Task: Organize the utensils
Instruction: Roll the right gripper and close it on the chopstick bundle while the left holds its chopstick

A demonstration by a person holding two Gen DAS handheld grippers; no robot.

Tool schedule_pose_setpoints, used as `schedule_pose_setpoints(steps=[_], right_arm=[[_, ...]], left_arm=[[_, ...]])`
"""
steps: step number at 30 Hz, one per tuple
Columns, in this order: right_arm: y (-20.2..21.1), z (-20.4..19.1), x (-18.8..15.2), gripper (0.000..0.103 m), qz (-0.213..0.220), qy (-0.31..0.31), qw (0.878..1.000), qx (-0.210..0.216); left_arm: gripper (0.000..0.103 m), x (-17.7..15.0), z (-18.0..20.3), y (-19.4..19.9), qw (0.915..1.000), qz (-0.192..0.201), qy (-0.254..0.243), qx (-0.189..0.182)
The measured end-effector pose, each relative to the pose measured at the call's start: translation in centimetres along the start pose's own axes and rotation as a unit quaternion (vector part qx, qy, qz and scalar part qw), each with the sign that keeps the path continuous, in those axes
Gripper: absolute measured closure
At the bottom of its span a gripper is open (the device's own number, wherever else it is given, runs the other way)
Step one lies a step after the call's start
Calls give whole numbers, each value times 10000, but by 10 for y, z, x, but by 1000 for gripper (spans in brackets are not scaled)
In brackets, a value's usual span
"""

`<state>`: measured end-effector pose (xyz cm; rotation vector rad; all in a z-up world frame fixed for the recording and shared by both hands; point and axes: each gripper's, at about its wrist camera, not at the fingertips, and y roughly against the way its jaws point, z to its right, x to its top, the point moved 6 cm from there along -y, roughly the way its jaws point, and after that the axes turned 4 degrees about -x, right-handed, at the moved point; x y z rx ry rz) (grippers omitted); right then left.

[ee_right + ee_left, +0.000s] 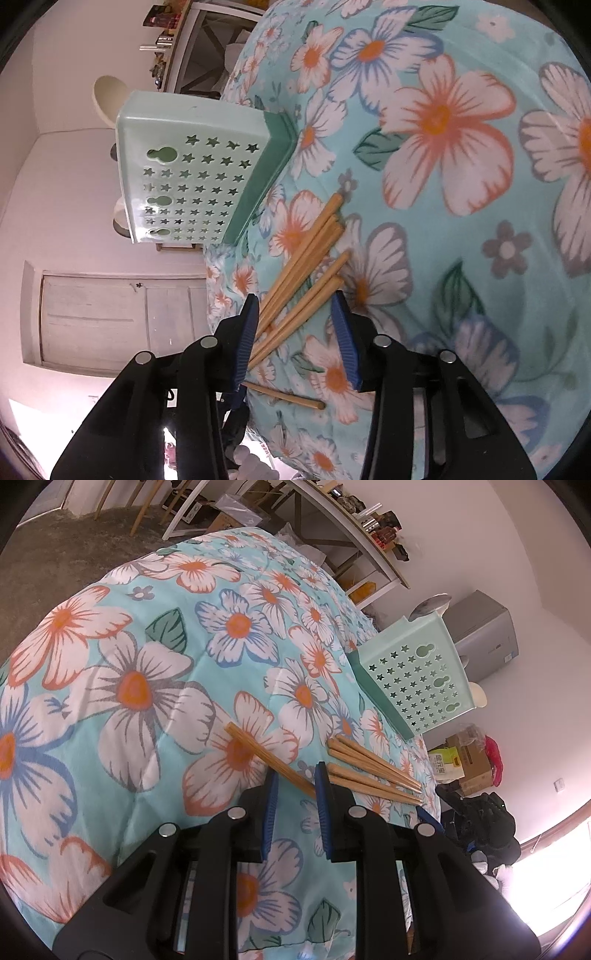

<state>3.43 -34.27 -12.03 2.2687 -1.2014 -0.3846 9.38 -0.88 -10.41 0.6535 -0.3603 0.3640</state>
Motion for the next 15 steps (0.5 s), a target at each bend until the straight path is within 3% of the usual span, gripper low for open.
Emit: schedule_pose_setpoints(steps=[5, 12, 15], right_arm=[[-6, 8, -3, 79, 0, -226, 9997, 77], [-14, 9, 2, 81, 53, -379, 9993, 24], [-21, 9, 5, 89, 106, -436, 9990, -19]], left_arm=[[84, 0, 0, 0, 10000, -5, 7, -3], [84, 1, 0, 0, 10000, -2, 1, 0], [84, 0, 0, 0, 10000, -6, 5, -1]])
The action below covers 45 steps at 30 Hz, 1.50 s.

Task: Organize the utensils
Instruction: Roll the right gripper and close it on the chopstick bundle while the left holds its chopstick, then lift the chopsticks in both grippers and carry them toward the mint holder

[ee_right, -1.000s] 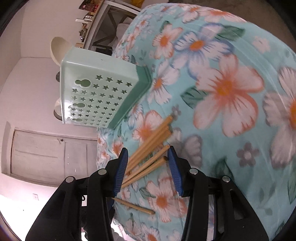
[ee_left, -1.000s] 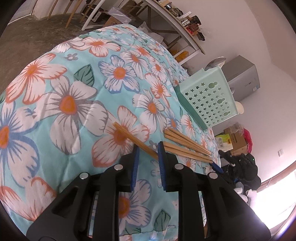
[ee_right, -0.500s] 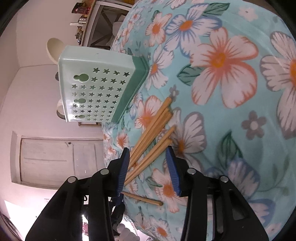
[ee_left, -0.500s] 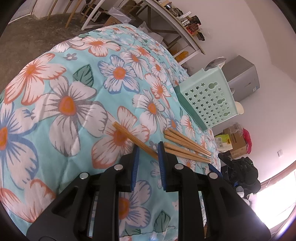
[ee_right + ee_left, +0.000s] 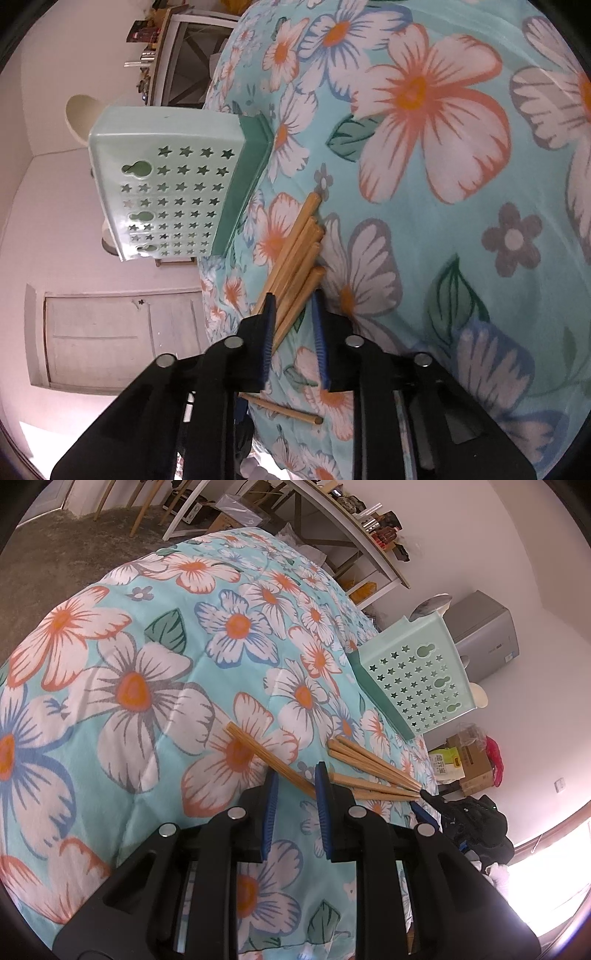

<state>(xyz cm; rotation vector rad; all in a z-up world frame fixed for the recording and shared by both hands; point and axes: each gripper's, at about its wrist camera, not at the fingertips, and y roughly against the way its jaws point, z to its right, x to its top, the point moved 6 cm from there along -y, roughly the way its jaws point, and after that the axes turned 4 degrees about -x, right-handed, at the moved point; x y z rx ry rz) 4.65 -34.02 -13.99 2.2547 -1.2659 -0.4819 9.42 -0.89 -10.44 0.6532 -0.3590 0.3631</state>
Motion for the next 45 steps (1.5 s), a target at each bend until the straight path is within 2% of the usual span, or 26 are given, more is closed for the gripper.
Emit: schedule_pose_setpoints(steps=[2, 7, 11, 16, 18, 22, 25, 31, 34, 37, 45], right_arm=[[-1, 4, 2, 95, 34, -82, 10000, 11], [1, 3, 3, 94, 87, -61, 9999, 66], [13, -3, 3, 94, 254, 119, 9996, 28], [30, 4, 8, 95, 465, 5, 9989, 54], [37, 7, 11, 95, 590, 16, 9982, -79], [45, 12, 18, 92, 647, 20, 9972, -369], [45, 16, 20, 82, 586, -53, 9972, -452], [36, 14, 24, 80, 594, 19, 9958, -693], [32, 10, 29, 82, 671, 59, 9946, -790], [31, 12, 30, 91, 747, 71, 9936, -845], [50, 8, 26, 92, 925, 222, 9943, -479]], left_arm=[[84, 0, 0, 0, 10000, 1, -1, -1], [84, 0, 0, 0, 10000, 0, 4, -6], [84, 0, 0, 0, 10000, 5, 2, -3], [84, 0, 0, 0, 10000, 5, 7, -11], [84, 0, 0, 0, 10000, 1, 5, -9], [84, 0, 0, 0, 10000, 1, 6, -17], [84, 0, -1, 0, 10000, 3, 3, -11], [84, 0, 0, 0, 10000, 1, 7, -21], [84, 0, 1, -2, 10000, -2, 9, -32], [84, 0, 2, -2, 10000, -2, 7, -31], [85, 2, 2, 0, 10000, 23, -8, -32]])
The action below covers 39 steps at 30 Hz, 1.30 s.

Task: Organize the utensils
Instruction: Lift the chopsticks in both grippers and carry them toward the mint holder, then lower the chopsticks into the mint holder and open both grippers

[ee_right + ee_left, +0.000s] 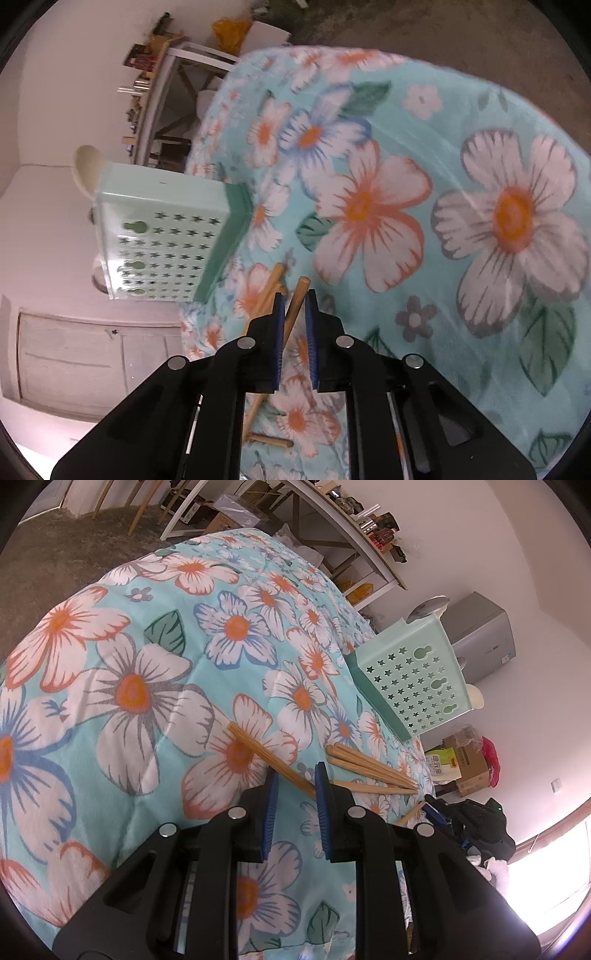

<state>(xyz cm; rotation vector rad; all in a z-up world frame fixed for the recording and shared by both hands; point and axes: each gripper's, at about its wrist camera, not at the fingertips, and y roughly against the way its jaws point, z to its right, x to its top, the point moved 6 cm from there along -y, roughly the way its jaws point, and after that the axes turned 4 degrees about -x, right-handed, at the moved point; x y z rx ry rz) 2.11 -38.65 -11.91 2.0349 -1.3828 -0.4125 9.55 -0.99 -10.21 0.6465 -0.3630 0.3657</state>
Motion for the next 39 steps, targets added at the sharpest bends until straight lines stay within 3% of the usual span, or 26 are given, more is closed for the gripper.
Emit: schedule_pose_setpoints(steps=[8, 18, 26, 32, 39], right_arm=[[57, -47, 9, 95, 805, 1115, 9903, 199], [105, -123, 6, 97, 1553, 2495, 9550, 390], [138, -167, 1, 97, 1911, 3083, 9293, 701], [165, -194, -1, 97, 2249, 3460, 9064, 903], [194, -217, -4, 97, 2570, 3732, 8840, 1148]], left_arm=[[87, 12, 22, 17, 9984, 334, -456, -31], [93, 31, 74, 50, 9876, 804, -1332, -187], [98, 47, 125, 75, 9764, 953, -1865, -537], [98, 77, 178, 95, 9593, 1303, -2369, -815], [98, 126, 253, 99, 9244, 2024, -3074, -1002]])
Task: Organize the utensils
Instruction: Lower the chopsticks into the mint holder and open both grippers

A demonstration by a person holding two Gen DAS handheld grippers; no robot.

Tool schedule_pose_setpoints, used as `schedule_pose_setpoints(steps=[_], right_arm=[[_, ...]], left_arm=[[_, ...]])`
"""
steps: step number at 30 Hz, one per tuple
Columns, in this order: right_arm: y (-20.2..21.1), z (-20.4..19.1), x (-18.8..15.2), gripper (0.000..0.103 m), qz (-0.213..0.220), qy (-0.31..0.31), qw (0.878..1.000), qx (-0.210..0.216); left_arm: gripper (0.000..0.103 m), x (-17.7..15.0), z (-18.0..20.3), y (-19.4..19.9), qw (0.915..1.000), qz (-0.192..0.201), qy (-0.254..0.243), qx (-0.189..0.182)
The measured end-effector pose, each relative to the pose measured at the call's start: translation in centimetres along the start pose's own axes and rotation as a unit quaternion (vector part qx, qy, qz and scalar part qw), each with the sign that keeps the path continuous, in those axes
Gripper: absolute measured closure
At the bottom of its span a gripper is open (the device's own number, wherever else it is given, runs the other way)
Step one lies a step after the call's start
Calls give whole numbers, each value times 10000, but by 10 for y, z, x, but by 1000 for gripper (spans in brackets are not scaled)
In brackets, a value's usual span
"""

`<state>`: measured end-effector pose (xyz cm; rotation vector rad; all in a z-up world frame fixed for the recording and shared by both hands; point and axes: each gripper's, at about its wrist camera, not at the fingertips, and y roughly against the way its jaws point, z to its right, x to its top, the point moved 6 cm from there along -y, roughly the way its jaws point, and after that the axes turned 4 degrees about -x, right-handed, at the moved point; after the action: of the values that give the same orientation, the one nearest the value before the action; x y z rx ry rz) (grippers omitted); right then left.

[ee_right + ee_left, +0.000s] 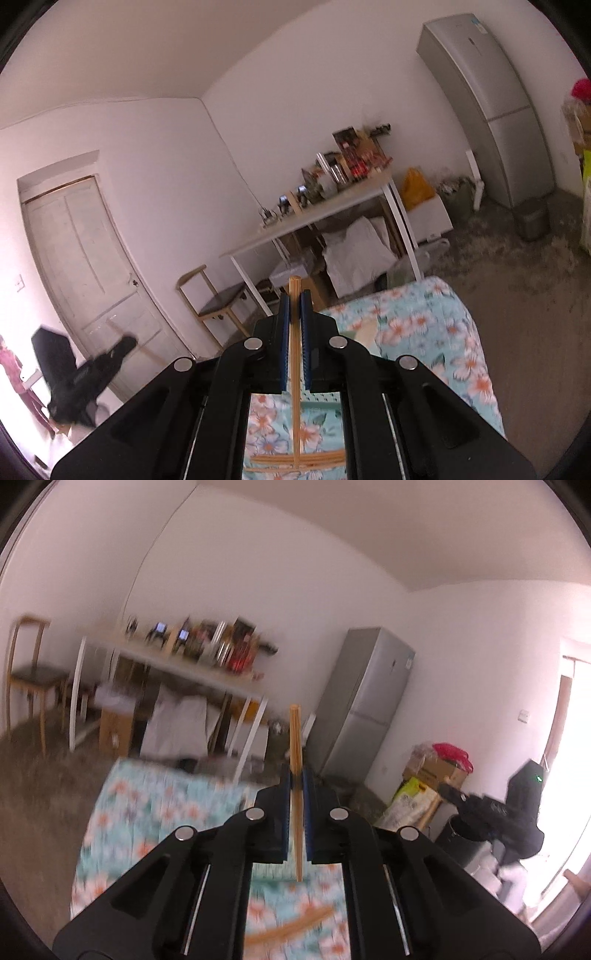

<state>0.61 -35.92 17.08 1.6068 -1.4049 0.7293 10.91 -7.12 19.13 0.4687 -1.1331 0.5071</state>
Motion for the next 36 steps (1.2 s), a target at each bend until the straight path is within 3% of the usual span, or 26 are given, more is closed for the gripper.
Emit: schedule_pose_setpoints(steps=[3, 8, 17, 19, 21, 30, 36], right_arm=[[5, -6, 8, 97, 105, 92, 9999, 94], [6, -12, 20, 97, 206, 251, 9994, 131], [-6, -8, 25, 97, 148, 325, 9994, 50], [-7, -7, 24, 97, 127, 346, 9993, 16], [-9, -7, 24, 97, 100, 369, 9993, -16], [-18, -20, 37, 97, 151, 579, 9982, -24], [-32, -33, 62, 97, 262, 694, 9972, 86]], left_arm=[[98, 20, 7, -24, 9996, 171, -206, 26], [98, 25, 3, -80, 9991, 21, -361, 220], [97, -18, -12, -158, 9969, -637, -274, 362], [89, -29, -18, -164, 9960, -785, -157, 396], [66, -34, -25, -161, 9962, -768, -22, 420], [43, -21, -45, -97, 9969, -294, 139, 714], [29, -53, -65, -34, 9895, -516, -132, 1341]])
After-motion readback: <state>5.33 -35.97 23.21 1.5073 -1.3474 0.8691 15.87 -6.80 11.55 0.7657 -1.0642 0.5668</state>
